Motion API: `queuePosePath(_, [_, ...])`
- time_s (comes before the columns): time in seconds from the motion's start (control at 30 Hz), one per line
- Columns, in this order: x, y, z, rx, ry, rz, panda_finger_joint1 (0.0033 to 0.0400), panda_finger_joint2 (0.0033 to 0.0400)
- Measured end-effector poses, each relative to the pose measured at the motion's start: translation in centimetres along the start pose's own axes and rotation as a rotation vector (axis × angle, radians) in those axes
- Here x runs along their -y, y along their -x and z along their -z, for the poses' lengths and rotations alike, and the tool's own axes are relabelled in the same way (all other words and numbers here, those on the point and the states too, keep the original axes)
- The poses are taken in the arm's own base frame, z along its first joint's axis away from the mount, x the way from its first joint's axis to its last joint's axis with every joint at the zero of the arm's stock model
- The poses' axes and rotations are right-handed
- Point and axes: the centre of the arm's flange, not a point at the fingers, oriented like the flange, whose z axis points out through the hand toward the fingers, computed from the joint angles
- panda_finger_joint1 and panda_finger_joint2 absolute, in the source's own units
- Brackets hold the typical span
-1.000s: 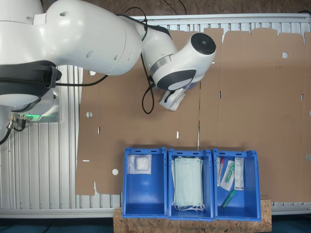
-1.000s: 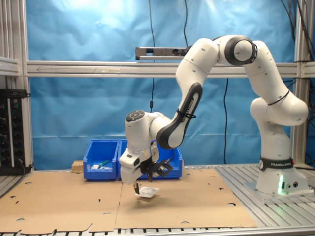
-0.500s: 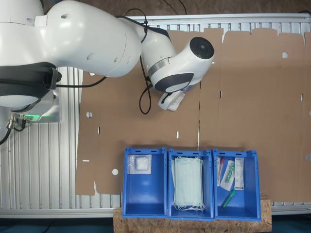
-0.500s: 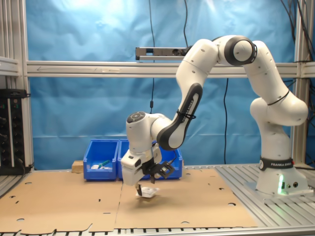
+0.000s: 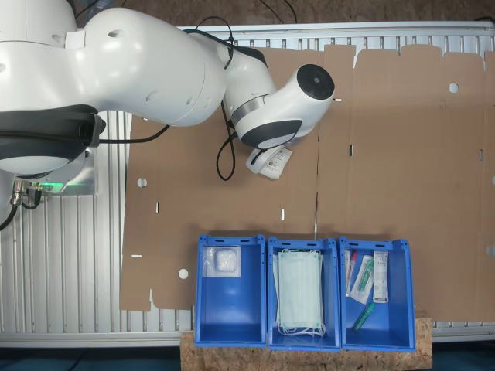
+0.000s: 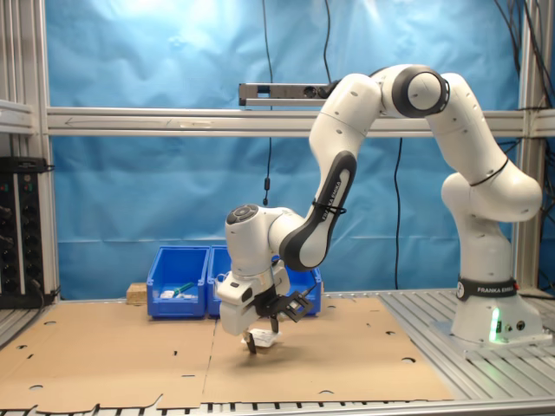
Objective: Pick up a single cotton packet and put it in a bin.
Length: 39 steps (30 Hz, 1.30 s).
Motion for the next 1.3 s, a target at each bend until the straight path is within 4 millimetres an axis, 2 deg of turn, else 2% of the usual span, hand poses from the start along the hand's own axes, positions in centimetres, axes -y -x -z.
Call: queuePosePath(1.3, [-0.2, 1.5, -0.4, -0.051, 0.008, -0.041, 0.0400, 0.0400])
